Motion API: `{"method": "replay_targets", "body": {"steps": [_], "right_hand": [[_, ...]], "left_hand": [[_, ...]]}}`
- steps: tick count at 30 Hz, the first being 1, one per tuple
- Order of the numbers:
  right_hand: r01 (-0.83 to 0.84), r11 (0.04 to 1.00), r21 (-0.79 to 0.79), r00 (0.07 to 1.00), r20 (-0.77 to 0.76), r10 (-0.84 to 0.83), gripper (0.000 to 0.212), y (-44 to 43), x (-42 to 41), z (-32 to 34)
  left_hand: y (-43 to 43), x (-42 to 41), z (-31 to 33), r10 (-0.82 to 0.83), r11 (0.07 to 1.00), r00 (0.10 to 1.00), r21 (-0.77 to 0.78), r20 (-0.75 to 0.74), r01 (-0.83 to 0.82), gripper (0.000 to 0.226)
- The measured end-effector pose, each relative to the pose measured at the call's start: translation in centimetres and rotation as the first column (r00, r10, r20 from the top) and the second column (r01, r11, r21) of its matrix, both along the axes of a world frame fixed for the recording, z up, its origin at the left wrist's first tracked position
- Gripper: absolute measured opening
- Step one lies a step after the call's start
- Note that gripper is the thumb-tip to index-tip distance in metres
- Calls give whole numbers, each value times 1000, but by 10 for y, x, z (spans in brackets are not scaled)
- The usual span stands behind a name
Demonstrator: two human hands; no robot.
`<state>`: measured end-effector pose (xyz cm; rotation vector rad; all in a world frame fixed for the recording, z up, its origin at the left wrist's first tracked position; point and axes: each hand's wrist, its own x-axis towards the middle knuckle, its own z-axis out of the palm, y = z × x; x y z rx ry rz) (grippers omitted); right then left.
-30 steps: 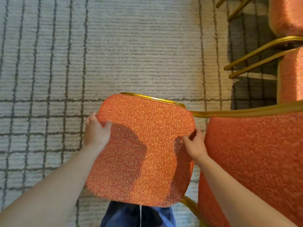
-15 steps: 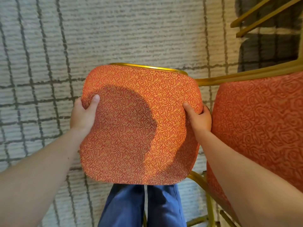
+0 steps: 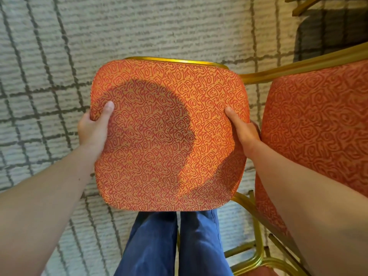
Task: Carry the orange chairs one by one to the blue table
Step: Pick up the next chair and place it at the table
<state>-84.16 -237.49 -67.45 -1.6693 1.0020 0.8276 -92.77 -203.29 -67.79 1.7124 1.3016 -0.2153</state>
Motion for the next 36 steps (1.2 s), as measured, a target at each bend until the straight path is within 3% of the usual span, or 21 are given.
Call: {"method": "replay_targets", "body": {"steps": [8, 11, 15, 20, 23, 26, 31, 34, 36], "right_hand": [[-73, 996, -60, 997, 13, 74, 83, -3, 0, -5], [-66, 998, 17, 998, 18, 66, 69, -5, -1, -3], [-52, 996, 74, 998, -14, 53, 63, -3, 0, 7], [-93, 995, 33, 995, -45, 94, 72, -5, -2, 35], [-118, 993, 27, 993, -26, 118, 73, -10, -3, 68], [-150, 989, 12, 989, -4, 150, 90, -15, 4, 118], [-240, 969, -58, 970, 34, 242, 128, -27, 20, 213], [-272, 961, -57, 960, 52, 274, 133, -34, 29, 266], [-278, 960, -36, 957, 79, 280, 130, -42, 39, 292]], "left_hand": [[7, 1, -1, 31, 989, 997, -140, -67, -41, 80], [9, 3, 1, 25, 979, 994, -200, -103, -45, 83], [11, 4, 9, 27, 976, 990, -212, -141, -56, 112], [4, -1, 25, 12, 989, 989, -144, -145, -33, 80], [-2, -3, 61, 3, 987, 989, -158, -151, -27, 94], [-4, -4, 112, 22, 977, 987, -206, -161, -56, 112], [-18, 9, 215, -4, 972, 997, -235, -80, -15, 101], [-17, 10, 274, -24, 969, 999, -247, -49, 11, 128], [-16, 11, 311, -23, 969, 1000, -248, -15, 19, 125]]}}
